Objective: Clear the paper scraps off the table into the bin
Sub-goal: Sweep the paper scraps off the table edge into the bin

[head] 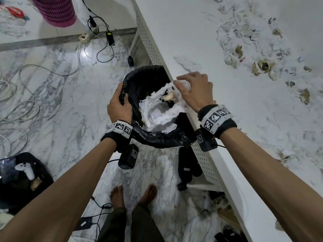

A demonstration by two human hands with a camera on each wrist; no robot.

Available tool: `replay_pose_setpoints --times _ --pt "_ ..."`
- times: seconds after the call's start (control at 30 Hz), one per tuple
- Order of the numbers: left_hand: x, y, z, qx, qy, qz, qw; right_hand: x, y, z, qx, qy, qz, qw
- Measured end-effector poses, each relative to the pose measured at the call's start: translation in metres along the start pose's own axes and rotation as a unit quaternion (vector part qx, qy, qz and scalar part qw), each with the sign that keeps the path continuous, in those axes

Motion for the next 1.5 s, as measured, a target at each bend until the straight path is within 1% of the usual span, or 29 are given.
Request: replay_pose_setpoints --times 0.07,0.1,0.13,0.23,0.3,0.33,0.4,0.47,0.53,0.57,0.6,0.63,0.7,0.73,0.77,0.8,0.87,0.9,0.97,1.0,1.07,1.1,1.13,1.17,1.23,1.33,1.4,1.43,1.5 --pt "0.001 0.003 0.002 0.007 0.008 -0.004 1.000 -0.014 0.008 -0.001 -0.007 -0.012 0.064 0.998" --pt "0.001 0.004 0.002 0.008 0.011 -0.005 1.000 -0.014 0.016 0.002 -0.001 -0.001 0.060 0.998" --pt "0.001 0.005 0.002 0.008 0.012 -0.005 1.000 -0.008 0.026 0.007 0.014 0.019 0.030 0.999" --pt "0.003 0.008 0.002 0.009 0.007 -0.007 1.000 0.021 0.048 0.022 0.074 0.050 -0.107 0.990" --pt "0.005 0.010 0.002 0.013 0.004 -0.008 1.000 0.034 0.050 0.020 0.071 0.049 -0.159 0.983" --pt "0.005 0.011 0.001 0.013 0.004 -0.008 1.000 0.036 0.047 0.014 0.053 0.049 -0.165 0.984" --pt "0.005 0.013 0.001 0.012 0.006 -0.006 1.000 0.031 0.035 -0.003 -0.006 0.060 -0.139 0.988" --pt "0.006 0.014 0.002 0.011 0.008 -0.007 1.000 0.022 0.021 -0.016 -0.047 0.120 -0.098 0.987" --pt "0.006 0.014 0.001 0.010 0.007 -0.009 1.000 0.008 0.016 -0.013 -0.037 0.176 -0.029 0.983" --pt "0.006 0.013 0.001 0.009 0.007 -0.010 1.000 0.001 0.017 -0.007 -0.027 0.172 0.010 0.985" --pt "0.006 0.012 0.001 0.009 0.007 -0.011 1.000 -0.003 0.020 0.003 -0.012 0.148 0.030 0.988" --pt "0.005 0.011 0.002 0.009 0.008 -0.010 1.000 -0.001 0.022 0.014 0.010 0.116 0.022 0.993" --pt "0.004 0.010 0.001 0.007 0.012 -0.008 1.000 0.016 0.019 0.034 0.065 0.052 -0.068 0.994" --pt "0.004 0.009 0.000 0.005 0.013 -0.009 1.000 0.025 0.012 0.039 0.078 0.026 -0.112 0.990" --pt "0.004 0.008 -0.001 0.002 0.014 -0.010 1.000 0.031 0.004 0.037 0.069 0.012 -0.137 0.988" --pt "0.005 0.007 -0.003 -0.001 0.012 -0.012 1.000 0.033 -0.005 0.031 0.045 0.026 -0.142 0.988" --pt "0.005 0.004 -0.005 -0.001 0.008 -0.018 1.000 0.018 -0.018 0.019 0.003 0.094 -0.091 0.991" --pt "0.005 0.002 -0.005 0.000 0.005 -0.022 1.000 0.008 -0.021 0.021 0.002 0.111 -0.052 0.992" --pt "0.005 0.000 -0.005 0.007 0.002 -0.031 0.999 -0.009 -0.021 0.041 0.030 0.082 0.005 0.996" --pt "0.005 -0.002 -0.006 0.010 0.003 -0.035 0.999 -0.010 -0.020 0.059 0.066 0.050 0.003 0.997" --pt "0.006 -0.004 -0.007 0.010 0.005 -0.039 0.999 -0.003 -0.024 0.093 0.174 0.012 -0.057 0.983" --pt "0.006 -0.005 -0.007 0.008 0.005 -0.040 0.999 0.004 -0.029 0.100 0.210 0.012 -0.086 0.974" --pt "0.005 -0.006 -0.008 0.006 0.005 -0.040 0.999 0.011 -0.035 0.099 0.222 0.016 -0.109 0.969" --pt "0.005 -0.007 -0.009 0.004 0.006 -0.039 0.999 0.017 -0.041 0.090 0.209 0.016 -0.123 0.970" --pt "0.005 -0.009 -0.009 0.008 0.006 -0.038 0.999 0.029 -0.053 0.058 0.144 0.020 -0.137 0.980" --pt "0.005 -0.011 -0.009 0.018 0.013 -0.043 0.999 0.031 -0.064 0.013 0.059 0.086 -0.141 0.985" --pt "0.005 -0.015 -0.009 0.020 0.016 -0.048 0.999 0.015 -0.065 0.007 0.053 0.129 -0.095 0.986" --pt "0.004 -0.017 -0.008 0.023 0.015 -0.050 0.998 0.005 -0.065 0.012 0.058 0.125 -0.065 0.988" --pt "0.003 -0.021 -0.008 0.026 0.012 -0.055 0.998 -0.014 -0.066 0.036 0.096 0.065 -0.014 0.993"
Point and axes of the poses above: each hand's wrist, its own y-axis towards the middle knuckle, its own x-axis out of the palm, z = x × y, the point moved 7 cm from there along y, towards the middle knuckle, and after that the axes turned 6 degrees about z, right-handed, at the moved point
